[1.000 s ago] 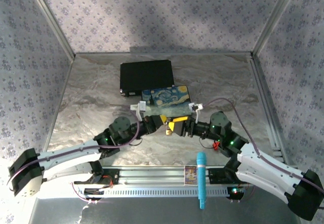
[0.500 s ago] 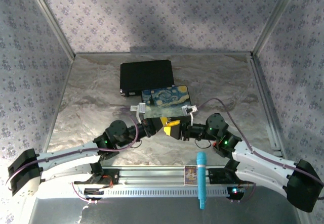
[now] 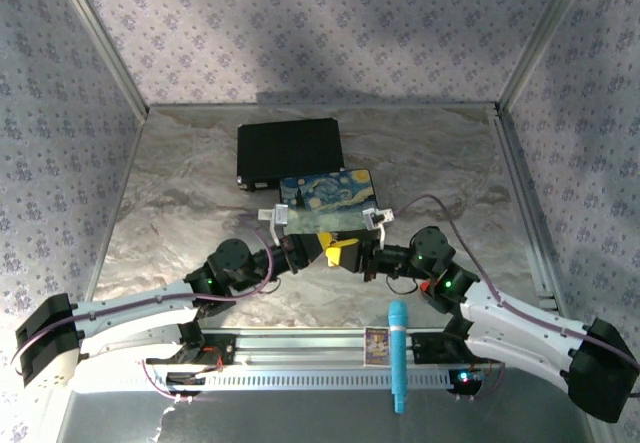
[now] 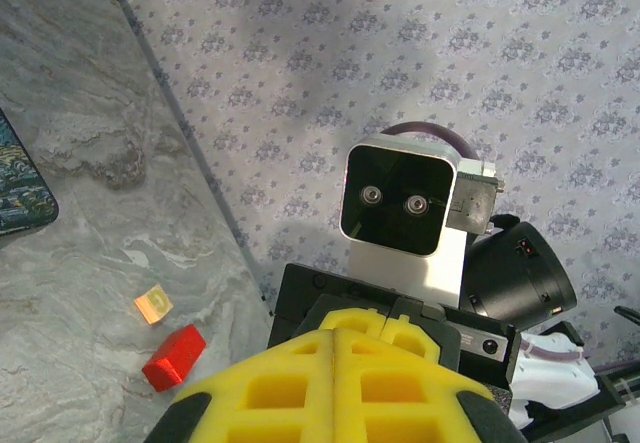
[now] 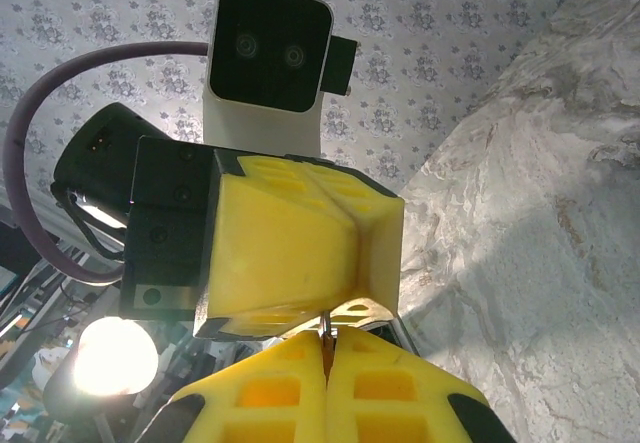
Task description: Unlock the padlock with the key
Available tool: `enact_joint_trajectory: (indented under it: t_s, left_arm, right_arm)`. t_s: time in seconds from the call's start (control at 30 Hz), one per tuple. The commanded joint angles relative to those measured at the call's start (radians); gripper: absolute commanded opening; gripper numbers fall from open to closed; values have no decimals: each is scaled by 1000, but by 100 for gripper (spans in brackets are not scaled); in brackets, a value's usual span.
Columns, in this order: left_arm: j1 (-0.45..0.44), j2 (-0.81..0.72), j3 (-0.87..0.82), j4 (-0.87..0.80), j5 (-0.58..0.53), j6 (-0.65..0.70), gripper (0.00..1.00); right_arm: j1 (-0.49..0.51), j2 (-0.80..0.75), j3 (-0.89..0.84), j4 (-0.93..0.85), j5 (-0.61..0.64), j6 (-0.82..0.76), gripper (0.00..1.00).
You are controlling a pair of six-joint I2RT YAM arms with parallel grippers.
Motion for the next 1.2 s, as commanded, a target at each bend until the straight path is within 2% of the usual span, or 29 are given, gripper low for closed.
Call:
enact_joint_trajectory:
  t_s: [0.0, 0.07, 0.1, 0.13, 0.2, 0.23, 0.27, 0.4, 0.53, 0.63, 0.7, 0.83, 0.9, 1.03, 1.17]
  left_arm:
    - [-3, -13, -5, 15, -39, 4, 0]
    - [-3, -28, -4, -17, -57, 13, 2]
    - [-3, -38, -1, -40, -70, 20, 14]
    - [-3, -49, 3, -74, -85, 27, 31]
    - [-4, -73, 12, -135, -128, 48, 78]
    - [-3, -85, 12, -156, -151, 53, 95]
    - [-3, -95, 18, -192, -178, 60, 100]
    - [-3, -79, 137, -556, -300, 91, 100]
    - [-4, 47, 187, -728, -342, 71, 83]
    - [-41, 177, 243, -831, -420, 88, 80]
    - [-68, 262, 270, -820, -456, 141, 78]
    - [-68, 395, 272, -644, -370, 214, 76]
    - [-67, 479, 302, -613, -364, 237, 77]
    - [-12, 595, 325, -516, -281, 229, 77]
    - [38, 670, 305, -397, -225, 214, 72]
  right_arm:
    - [-14, -35, -28, 21, 26, 2, 0]
    - [-26, -56, -29, -11, 25, -2, 0]
    - [-31, -70, -28, -34, 29, -6, 0]
    - [-36, -79, -24, -62, 29, -13, 0]
    - [-46, -92, -8, -153, 31, -42, 0]
    - [-51, -94, -1, -187, 30, -55, 0]
    - [-56, -96, 7, -236, 38, -68, 0]
    - [-98, -91, 30, -414, 61, -108, 0]
    - [-149, -64, 73, -666, 150, -164, 0]
    - [-172, -56, 78, -779, 208, -185, 0]
    - [-188, -59, 75, -841, 251, -177, 0]
    - [-236, -45, 57, -858, 224, -180, 0]
    - [-240, -44, 45, -842, 215, -175, 0]
    - [-243, -45, 32, -840, 216, -174, 0]
    - [-244, -50, 8, -826, 204, -164, 0]
